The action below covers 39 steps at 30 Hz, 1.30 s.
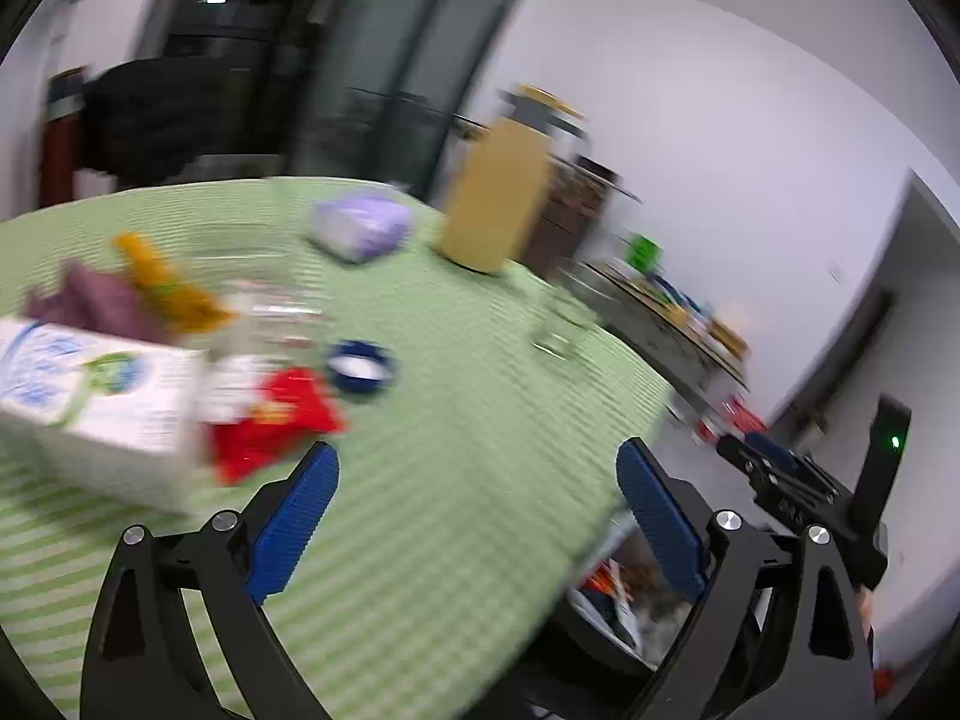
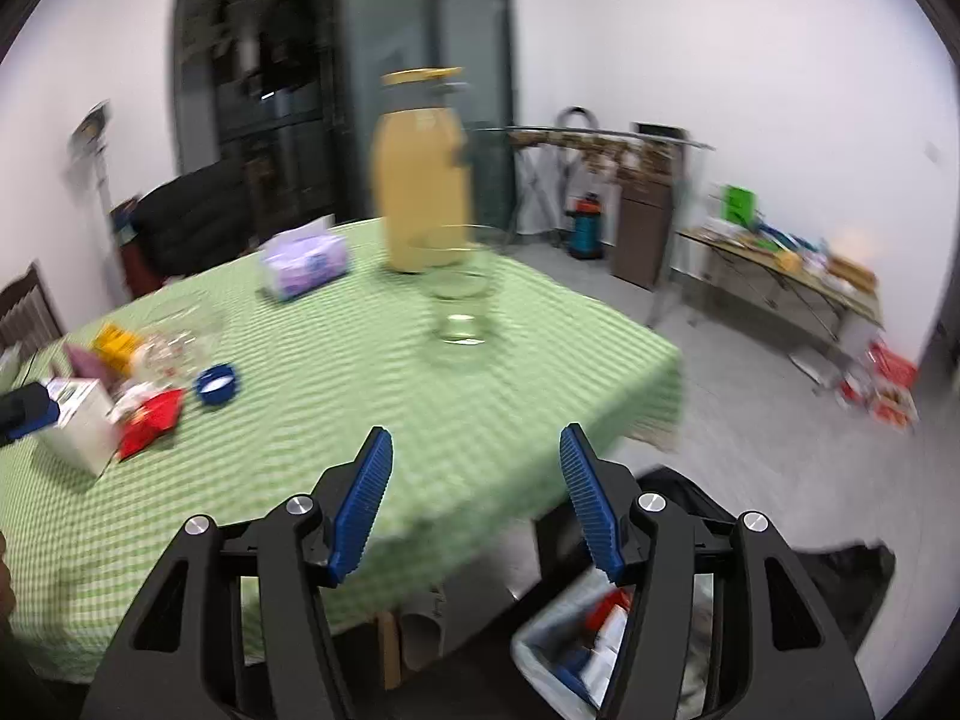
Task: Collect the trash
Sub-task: 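Move both tools back over the table toward the remaining trash, then grasp the white milk carton with the left tool while the right tool grasps a clear plastic strip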
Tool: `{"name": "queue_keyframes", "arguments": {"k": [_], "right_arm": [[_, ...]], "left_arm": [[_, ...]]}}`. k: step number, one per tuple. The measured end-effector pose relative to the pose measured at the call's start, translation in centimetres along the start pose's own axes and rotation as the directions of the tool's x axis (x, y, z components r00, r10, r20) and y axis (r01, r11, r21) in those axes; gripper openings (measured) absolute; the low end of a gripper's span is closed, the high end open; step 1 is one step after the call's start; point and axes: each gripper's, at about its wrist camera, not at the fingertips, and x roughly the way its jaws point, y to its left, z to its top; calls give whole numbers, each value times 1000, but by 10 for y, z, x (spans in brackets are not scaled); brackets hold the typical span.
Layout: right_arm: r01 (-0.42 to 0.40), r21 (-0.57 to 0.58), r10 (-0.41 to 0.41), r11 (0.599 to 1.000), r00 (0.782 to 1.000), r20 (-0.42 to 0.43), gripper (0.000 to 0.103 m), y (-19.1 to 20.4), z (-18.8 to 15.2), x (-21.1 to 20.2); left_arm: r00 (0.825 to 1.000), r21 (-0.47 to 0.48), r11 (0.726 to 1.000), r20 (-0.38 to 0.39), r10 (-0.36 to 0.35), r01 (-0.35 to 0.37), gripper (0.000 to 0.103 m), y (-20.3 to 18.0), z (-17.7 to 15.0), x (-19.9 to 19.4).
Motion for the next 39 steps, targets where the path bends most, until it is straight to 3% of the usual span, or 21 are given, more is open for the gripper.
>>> {"name": "queue_keyframes", "arguments": {"k": [7, 10, 11, 13, 15, 16, 19, 21, 25, 27, 31, 34, 36, 37, 38, 39], "right_arm": [[-182, -176, 177, 968, 983, -44, 56, 111, 23, 53], [-313, -195, 300, 929, 949, -93, 55, 158, 35, 77], [-404, -172, 386, 898, 913, -132, 50, 175, 40, 89], [-498, -136, 474, 857, 863, -174, 26, 197, 45, 103], [-585, -95, 556, 805, 801, -222, 19, 222, 51, 119], [-618, -82, 587, 782, 774, -239, 19, 234, 54, 125], [-675, -44, 644, 736, 719, -262, 19, 256, 58, 134], [-721, -4, 688, 693, 663, -294, 19, 271, 61, 144], [-727, 35, 699, 686, 644, -311, 19, 283, 59, 154], [-744, 79, 725, 663, 613, -315, 20, 279, 54, 148], [-810, 126, 787, 573, 501, -360, 20, 281, 28, 119], [-874, 141, 831, 465, 376, -409, 20, 299, -2, 82], [-901, 143, 852, 410, 322, -413, 20, 308, -11, 62], [-904, 137, 855, 405, 322, -407, 20, 311, -11, 55], [-901, 102, 850, 422, 354, -391, 20, 310, -9, 44], [-880, 32, 825, 474, 431, -367, 20, 308, -5, 33]], "left_arm": [[983, -180, 970, 48, 175, -164, 91, 100, 2, -33], [975, -229, 952, 45, 219, -203, 91, 128, 0, -42], [971, -249, 944, 45, 234, -216, 91, 140, -2, -46], [965, -276, 931, 43, 258, -237, 91, 157, -4, -52], [959, -304, 918, 41, 280, -255, 91, 175, -7, -59], [958, -314, 914, 40, 284, -257, 91, 177, -11, -60], [954, -339, 901, 29, 297, -270, 91, 193, -15, -63], [955, -350, 897, 17, 296, -272, 91, 200, -17, -64], [965, -349, 904, 2, 264, -247, 91, 202, -23, -68], [966, -328, 912, -5, 259, -246, 91, 198, -26, -70], [970, -267, 934, -2, 244, -236, 91, 183, -38, -85], [970, -237, 943, 11, 241, -232, 91, 174, -54, -108], [969, -226, 945, 16, 248, -238, 95, 170, -66, -122], [966, -224, 943, 18, 258, -248, 95, 169, -72, -130], [963, -223, 941, 21, 267, -256, 95, 168, -79, -138], [962, -226, 939, 22, 271, -259, 95, 167, -81, -139]]}}
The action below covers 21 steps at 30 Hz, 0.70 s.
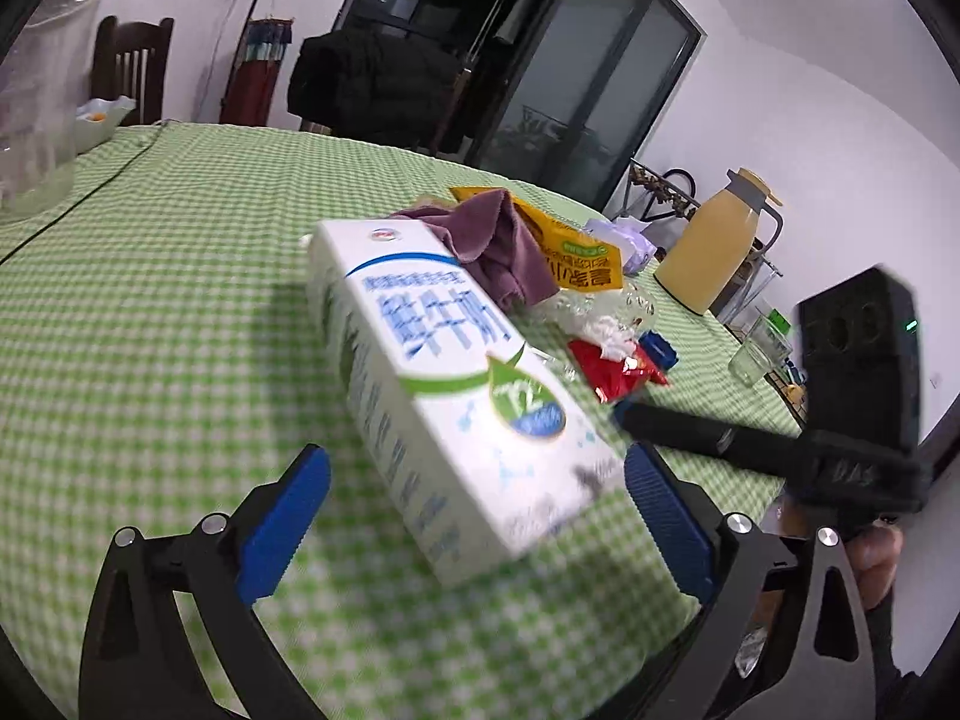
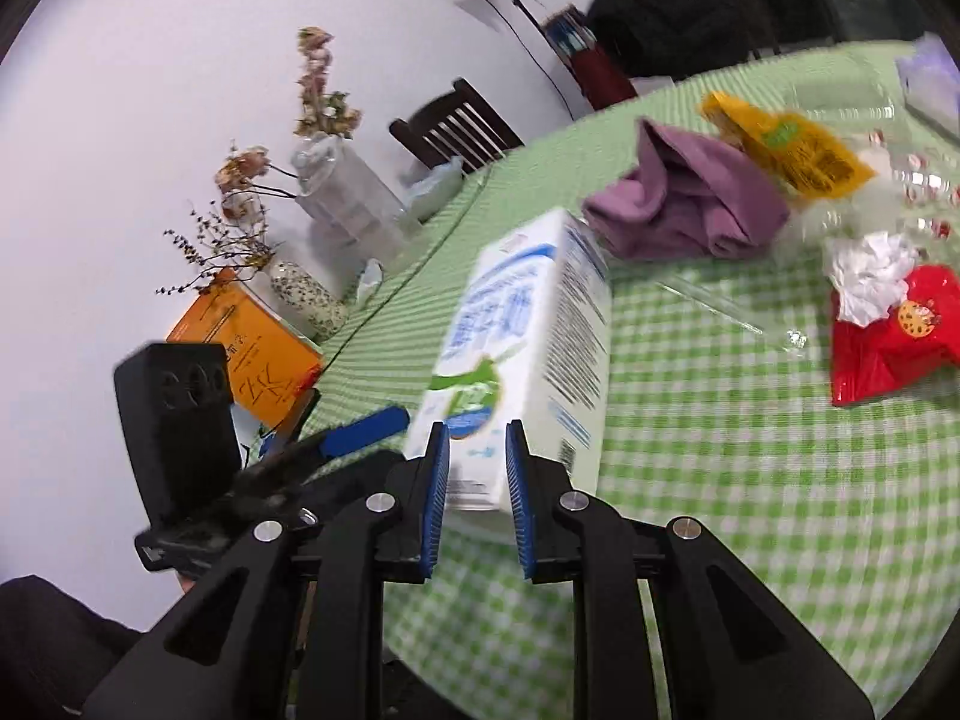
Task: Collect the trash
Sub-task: 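Grasp the white milk carton with the left tool while the right tool grasps a clear plastic strip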
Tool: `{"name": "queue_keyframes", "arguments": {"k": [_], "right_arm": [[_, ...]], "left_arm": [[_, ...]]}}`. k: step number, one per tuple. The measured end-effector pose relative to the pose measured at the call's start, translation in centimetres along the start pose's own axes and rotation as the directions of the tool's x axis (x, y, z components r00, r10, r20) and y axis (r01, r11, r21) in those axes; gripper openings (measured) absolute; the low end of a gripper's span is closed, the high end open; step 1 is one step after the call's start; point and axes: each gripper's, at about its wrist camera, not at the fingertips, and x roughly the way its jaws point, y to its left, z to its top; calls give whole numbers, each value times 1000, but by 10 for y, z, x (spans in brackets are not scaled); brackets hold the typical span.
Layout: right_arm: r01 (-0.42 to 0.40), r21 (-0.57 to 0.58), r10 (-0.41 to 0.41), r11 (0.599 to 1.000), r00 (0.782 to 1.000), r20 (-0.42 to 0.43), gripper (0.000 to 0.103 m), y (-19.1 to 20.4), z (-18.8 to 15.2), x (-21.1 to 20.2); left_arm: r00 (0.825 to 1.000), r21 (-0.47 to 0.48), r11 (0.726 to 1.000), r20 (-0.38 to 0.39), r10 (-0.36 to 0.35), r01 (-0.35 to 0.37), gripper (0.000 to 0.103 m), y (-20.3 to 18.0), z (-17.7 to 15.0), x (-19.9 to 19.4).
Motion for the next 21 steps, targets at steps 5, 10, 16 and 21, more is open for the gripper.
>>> {"name": "queue_keyframes", "arguments": {"k": [5, 10, 16, 21], "right_arm": [[421, -61, -409, 905, 901, 148, 21, 3, -2, -45], [554, -6, -548, 832, 824, 142, 36, -28, -15, -66], [597, -35, -591, 801, 799, 112, 47, -46, -26, -59], [566, -107, -561, 817, 824, 79, 47, -47, -17, -24]], "left_arm": [[998, 11, 998, 6, 64, -64, 95, -20, -6, 10], [988, 23, 987, 12, 157, -157, 96, -46, -7, 46], [973, -5, 973, -23, 231, -231, 97, -17, -5, 51], [938, -9, 938, 5, 347, -347, 95, 35, 7, 16]]}}
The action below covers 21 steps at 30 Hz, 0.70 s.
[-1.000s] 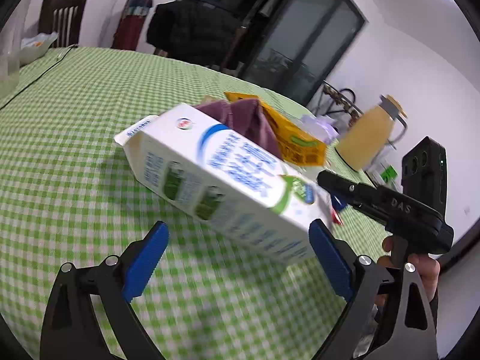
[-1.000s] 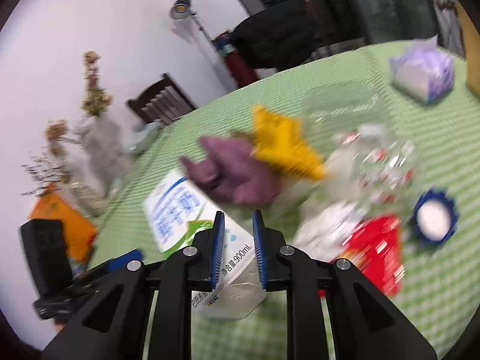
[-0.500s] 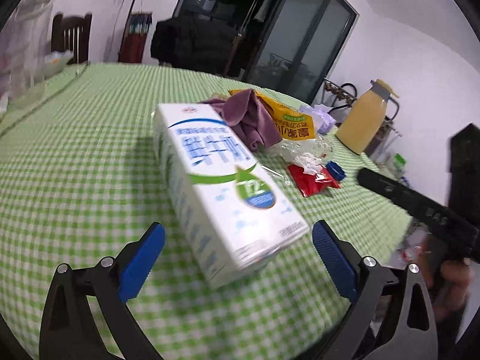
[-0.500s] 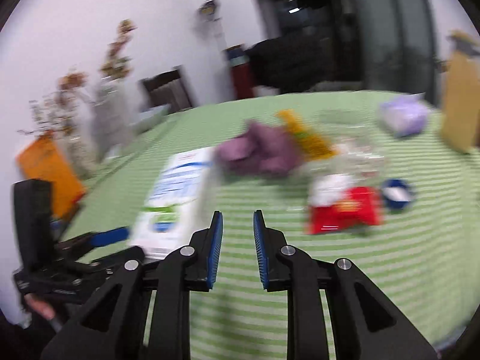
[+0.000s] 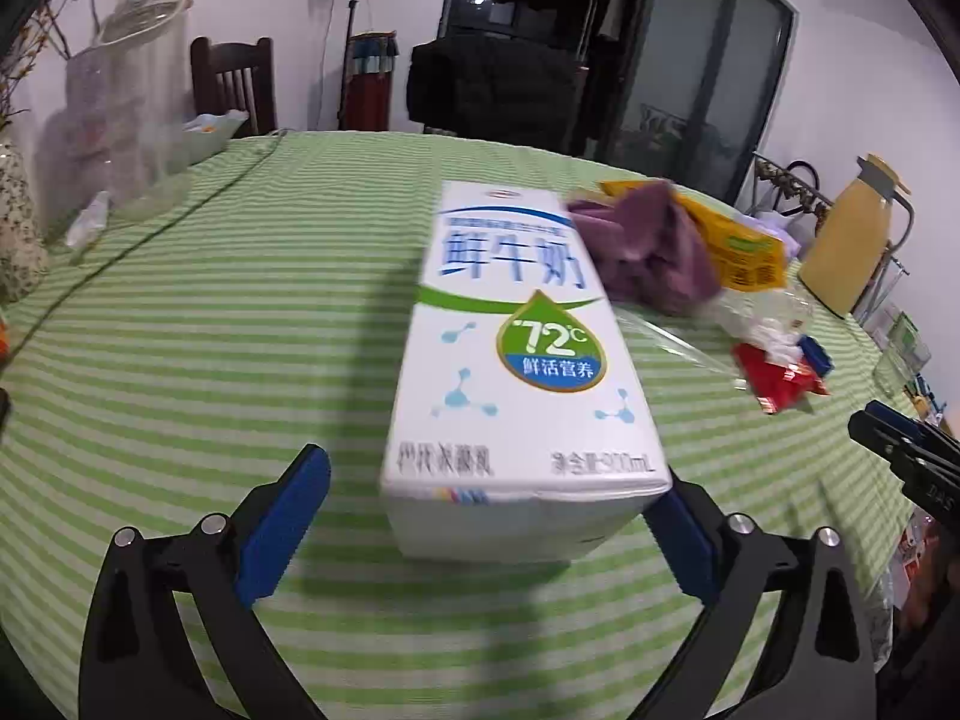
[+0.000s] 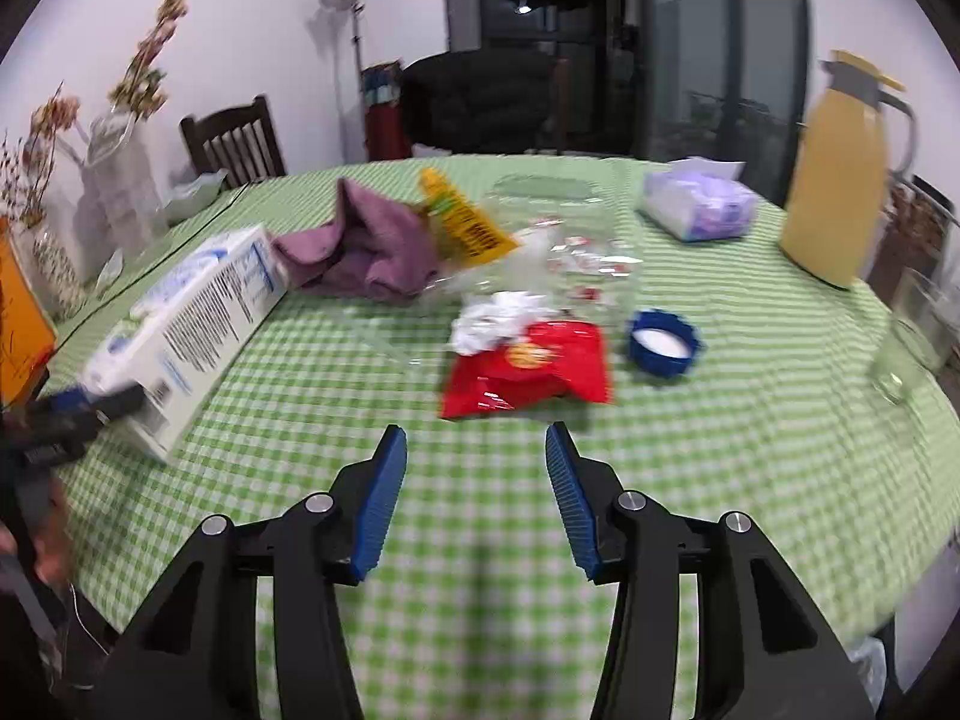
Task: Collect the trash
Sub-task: 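Grasp the white milk carton with the left tool while the right tool grasps a clear plastic strip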
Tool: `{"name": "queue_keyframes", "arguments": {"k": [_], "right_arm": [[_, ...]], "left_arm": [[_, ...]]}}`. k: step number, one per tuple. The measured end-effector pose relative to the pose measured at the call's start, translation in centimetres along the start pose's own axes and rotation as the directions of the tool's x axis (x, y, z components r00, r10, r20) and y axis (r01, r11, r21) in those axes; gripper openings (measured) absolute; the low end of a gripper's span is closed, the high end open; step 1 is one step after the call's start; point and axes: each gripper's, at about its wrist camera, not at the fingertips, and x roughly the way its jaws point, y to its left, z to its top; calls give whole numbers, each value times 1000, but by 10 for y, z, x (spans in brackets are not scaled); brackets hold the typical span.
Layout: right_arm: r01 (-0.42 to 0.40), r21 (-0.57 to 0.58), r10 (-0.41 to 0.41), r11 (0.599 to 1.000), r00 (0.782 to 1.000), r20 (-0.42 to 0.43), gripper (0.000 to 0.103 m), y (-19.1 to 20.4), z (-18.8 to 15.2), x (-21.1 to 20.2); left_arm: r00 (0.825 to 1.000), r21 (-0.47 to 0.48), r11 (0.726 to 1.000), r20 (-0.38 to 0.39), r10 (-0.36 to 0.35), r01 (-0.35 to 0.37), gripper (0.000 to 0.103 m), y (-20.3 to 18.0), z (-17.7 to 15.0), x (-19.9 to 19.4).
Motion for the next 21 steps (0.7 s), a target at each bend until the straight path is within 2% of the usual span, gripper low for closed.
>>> {"name": "queue_keyframes", "arguments": {"k": [3, 7, 9, 11, 17, 20, 21], "right_arm": [[-24, -71, 23, 997, 1000, -13, 47, 23, 16, 26], [-38, -105, 30, 994, 997, -77, 47, 36, 37, 68], [-35, -125, 22, 992, 995, -99, 47, 38, 43, 83], [-37, -125, 21, 991, 992, -121, 47, 40, 48, 95], [-65, -82, 51, 994, 986, -159, 43, 34, 52, 113], [-62, -82, 49, 995, 986, -160, 31, 34, 50, 110], [-65, -85, 51, 994, 986, -161, 19, 35, 48, 107]], "left_arm": [[999, 4, 999, -1, -51, 51, 95, 13, 6, 0], [992, -4, 992, -12, -122, 122, 95, 16, 4, 5], [987, -26, 987, -21, -158, 157, 88, 19, 3, 7], [985, -28, 985, -25, -169, 168, 81, 15, 2, 9], [986, -15, 987, -30, -163, 162, 80, 12, 3, 14], [987, -15, 987, -31, -159, 158, 79, 11, 3, 14], [987, -13, 988, -32, -156, 156, 79, 10, 4, 13]]}}
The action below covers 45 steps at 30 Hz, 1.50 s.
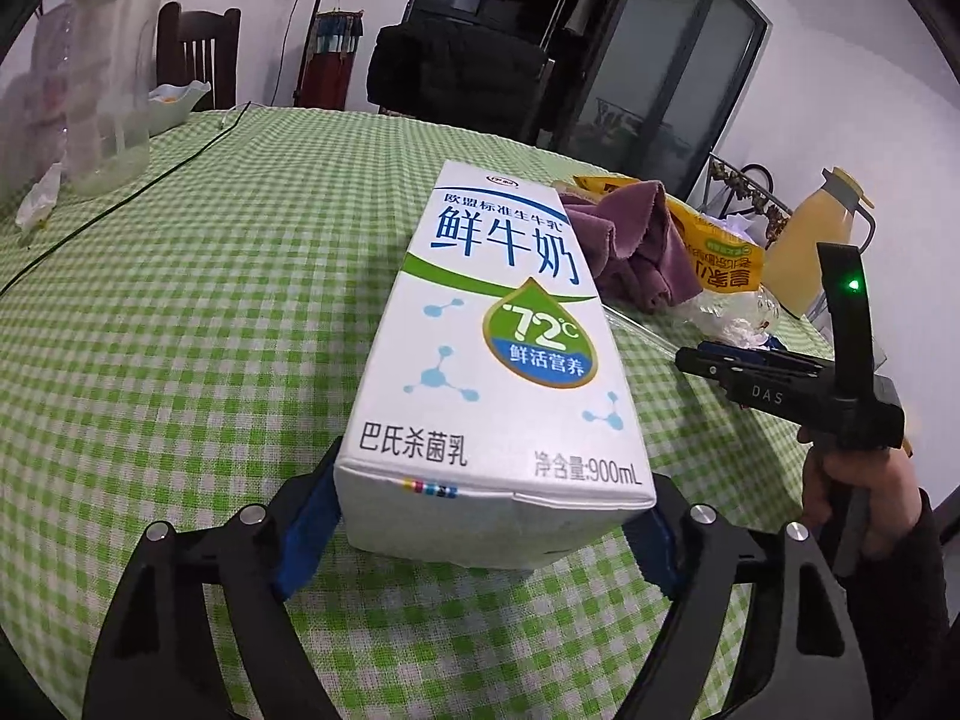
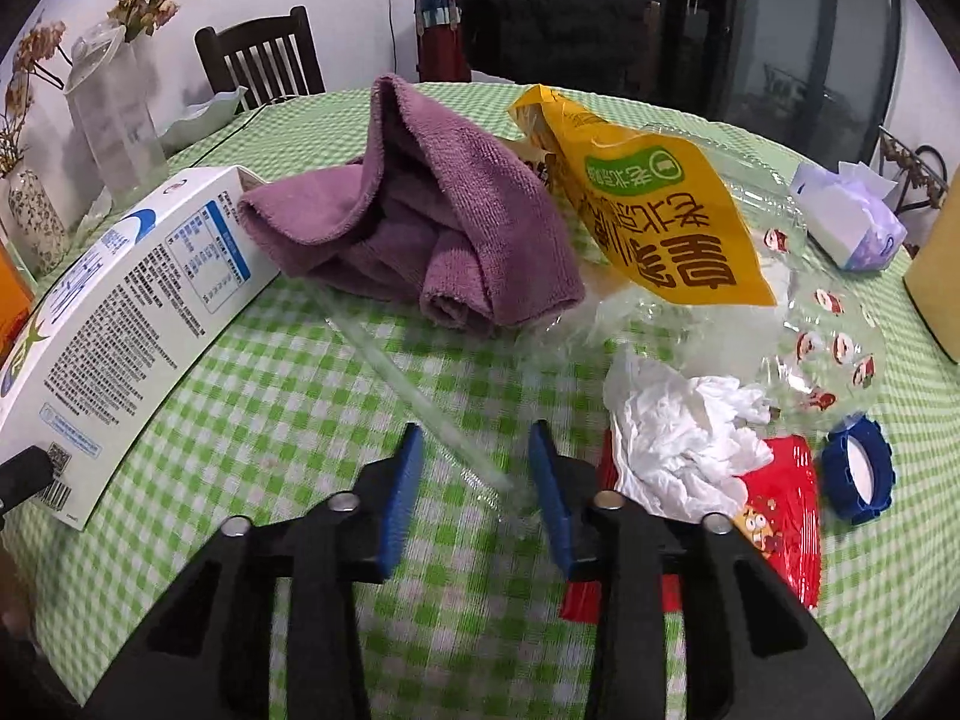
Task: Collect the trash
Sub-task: 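Grasp the white milk carton with the left tool while the right tool grasps a clear plastic strip, then carry the carton and strip to the trash bag and open both tools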
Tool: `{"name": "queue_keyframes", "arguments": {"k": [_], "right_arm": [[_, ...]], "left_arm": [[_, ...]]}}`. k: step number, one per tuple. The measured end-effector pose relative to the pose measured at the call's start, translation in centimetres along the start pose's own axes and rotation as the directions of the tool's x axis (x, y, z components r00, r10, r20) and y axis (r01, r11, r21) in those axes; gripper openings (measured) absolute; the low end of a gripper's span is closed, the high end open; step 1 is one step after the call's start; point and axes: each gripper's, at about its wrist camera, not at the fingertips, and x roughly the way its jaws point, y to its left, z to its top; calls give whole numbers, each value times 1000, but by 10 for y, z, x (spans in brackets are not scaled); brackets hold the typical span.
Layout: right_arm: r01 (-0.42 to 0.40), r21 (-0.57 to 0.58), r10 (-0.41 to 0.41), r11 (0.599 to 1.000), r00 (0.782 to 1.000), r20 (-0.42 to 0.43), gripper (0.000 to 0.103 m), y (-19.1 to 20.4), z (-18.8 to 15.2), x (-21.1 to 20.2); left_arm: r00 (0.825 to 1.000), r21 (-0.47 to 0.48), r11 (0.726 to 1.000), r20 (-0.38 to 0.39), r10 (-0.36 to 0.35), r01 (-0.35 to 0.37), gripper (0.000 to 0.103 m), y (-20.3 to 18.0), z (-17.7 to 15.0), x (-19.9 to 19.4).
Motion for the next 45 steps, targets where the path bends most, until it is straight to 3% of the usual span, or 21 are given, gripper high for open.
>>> {"name": "queue_keyframes", "arguments": {"k": [1, 7, 14, 18, 23, 27, 36, 42, 45], "right_arm": [[-4, -3, 4, 1000, 1000, -1, 14, 0, -3, -3], [-37, -8, 37, 999, 999, 11, 9, 9, -29, -23], [-37, -42, 40, 998, 998, 50, 6, 25, -61, -64], [4, -10, -2, 1000, 992, 127, 5, 17, -77, -105], [66, 87, -86, 994, 963, 256, 1, -20, -93, -169], [86, 140, -125, 986, 947, 296, 1, -41, -109, -196], [86, 258, -168, 962, 935, 313, 1, -77, -139, -210], [142, 340, -259, 930, 907, 330, 1, -108, -167, -240], [207, 403, -348, 892, 883, 316, 1, -135, -195, -266]], "left_arm": [[1000, 3, 1000, 4, 5, -5, 79, -1, 0, -2], [998, 11, 1000, 64, 18, -19, 77, -2, 4, -26], [983, -8, 999, 179, 39, -38, 73, -9, 13, -64], [969, 21, 999, 245, 40, -47, 72, -22, 22, -87], [950, 59, 998, 313, 13, -33, 70, -48, 32, -111], [936, 98, 995, 351, -5, -31, 70, -73, 35, -121], [936, 162, 987, 347, -51, -7, 70, -118, 41, -120], [933, 234, 972, 340, -118, 37, 70, -157, 43, -119], [930, 283, 956, 323, -174, 81, 70, -184, 44, -117]]}}
